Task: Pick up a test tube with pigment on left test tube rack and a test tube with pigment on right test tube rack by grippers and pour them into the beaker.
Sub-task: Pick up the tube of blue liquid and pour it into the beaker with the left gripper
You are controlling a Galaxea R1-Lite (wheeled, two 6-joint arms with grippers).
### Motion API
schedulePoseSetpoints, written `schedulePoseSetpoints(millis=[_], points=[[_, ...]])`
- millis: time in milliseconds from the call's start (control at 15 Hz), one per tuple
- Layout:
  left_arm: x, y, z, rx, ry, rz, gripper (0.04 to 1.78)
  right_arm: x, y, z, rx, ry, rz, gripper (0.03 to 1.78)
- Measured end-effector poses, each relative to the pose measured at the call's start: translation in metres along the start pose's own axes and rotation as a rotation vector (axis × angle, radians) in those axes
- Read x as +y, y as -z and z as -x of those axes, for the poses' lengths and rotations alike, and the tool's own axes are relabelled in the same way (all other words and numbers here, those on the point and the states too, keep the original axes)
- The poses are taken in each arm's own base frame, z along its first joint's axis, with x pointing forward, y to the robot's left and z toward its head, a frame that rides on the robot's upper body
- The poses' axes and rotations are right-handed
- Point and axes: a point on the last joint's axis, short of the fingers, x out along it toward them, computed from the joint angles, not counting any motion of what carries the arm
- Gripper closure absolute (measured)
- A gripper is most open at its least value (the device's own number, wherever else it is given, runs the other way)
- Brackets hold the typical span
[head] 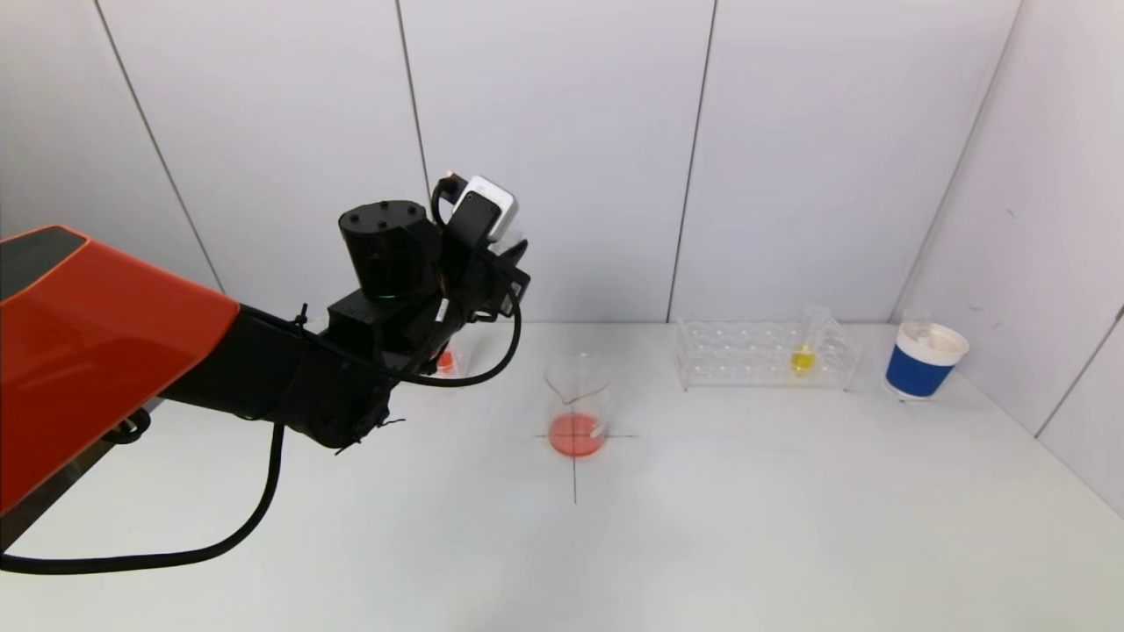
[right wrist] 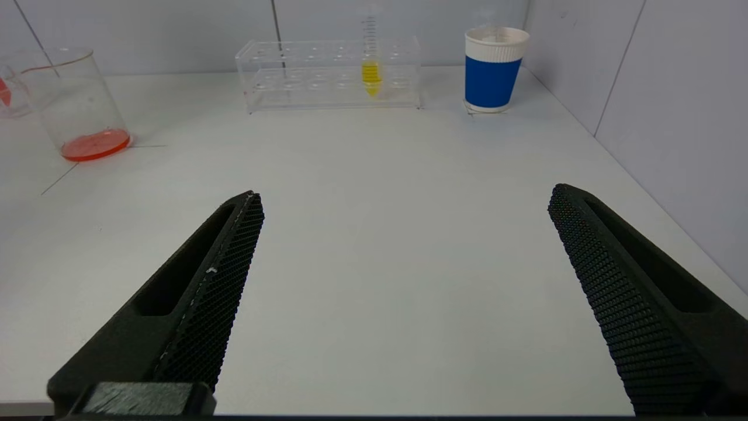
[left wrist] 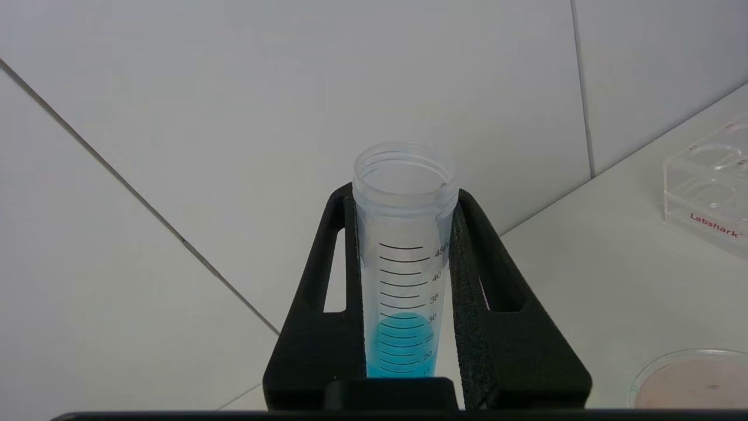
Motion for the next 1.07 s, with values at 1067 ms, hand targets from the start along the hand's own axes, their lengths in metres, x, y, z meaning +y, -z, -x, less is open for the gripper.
schedulePoseSetpoints(millis=[1067], points=[[-0.007,0.004,-0.003,-0.235,0.131,-0.361,1.38,0.000,0.000,0.000,0.000,0.000,0.000,0.04]])
